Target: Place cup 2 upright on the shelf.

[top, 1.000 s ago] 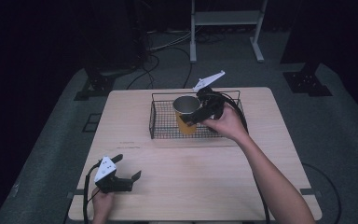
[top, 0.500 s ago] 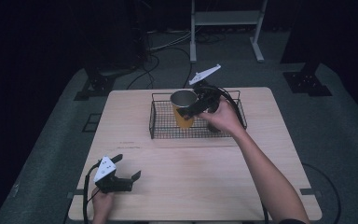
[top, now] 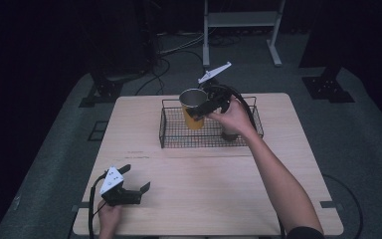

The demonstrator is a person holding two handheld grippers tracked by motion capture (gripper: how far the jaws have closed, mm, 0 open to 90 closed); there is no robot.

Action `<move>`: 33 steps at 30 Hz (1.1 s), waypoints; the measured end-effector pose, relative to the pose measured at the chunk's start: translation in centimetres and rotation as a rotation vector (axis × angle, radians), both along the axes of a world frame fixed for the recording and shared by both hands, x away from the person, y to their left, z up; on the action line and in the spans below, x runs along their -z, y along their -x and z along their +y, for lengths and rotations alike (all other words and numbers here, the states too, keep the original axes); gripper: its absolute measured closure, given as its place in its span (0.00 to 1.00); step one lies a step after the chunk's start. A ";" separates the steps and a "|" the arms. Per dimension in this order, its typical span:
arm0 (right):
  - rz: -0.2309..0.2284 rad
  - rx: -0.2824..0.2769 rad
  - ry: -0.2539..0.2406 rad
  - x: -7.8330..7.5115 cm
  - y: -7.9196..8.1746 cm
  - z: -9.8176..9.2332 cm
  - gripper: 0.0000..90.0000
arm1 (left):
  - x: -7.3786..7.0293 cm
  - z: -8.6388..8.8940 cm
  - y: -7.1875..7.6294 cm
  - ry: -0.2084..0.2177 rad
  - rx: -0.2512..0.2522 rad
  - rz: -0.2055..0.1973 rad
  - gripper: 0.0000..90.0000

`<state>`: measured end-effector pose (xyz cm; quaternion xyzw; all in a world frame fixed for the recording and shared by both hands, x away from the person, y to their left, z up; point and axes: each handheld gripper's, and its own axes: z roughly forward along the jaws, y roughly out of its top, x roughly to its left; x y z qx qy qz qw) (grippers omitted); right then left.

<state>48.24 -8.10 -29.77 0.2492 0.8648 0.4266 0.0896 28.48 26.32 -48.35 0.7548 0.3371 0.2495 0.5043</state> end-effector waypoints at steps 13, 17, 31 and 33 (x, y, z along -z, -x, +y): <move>0.004 0.024 0.006 0.2 -1.7 0.9 0.15 | 0.0 0.0 0.0 0.000 0.001 -0.001 0.00; 0.010 0.039 0.013 0.7 -2.2 1.1 0.15 | 0.0 0.0 0.0 0.000 0.002 -0.002 0.00; 0.033 0.082 0.001 2.4 -3.8 1.0 0.15 | 0.0 0.0 0.0 -0.001 0.003 -0.004 0.00; 0.039 0.087 -0.005 2.6 -4.0 1.1 0.15 | 0.0 0.0 0.0 -0.001 0.003 -0.003 0.00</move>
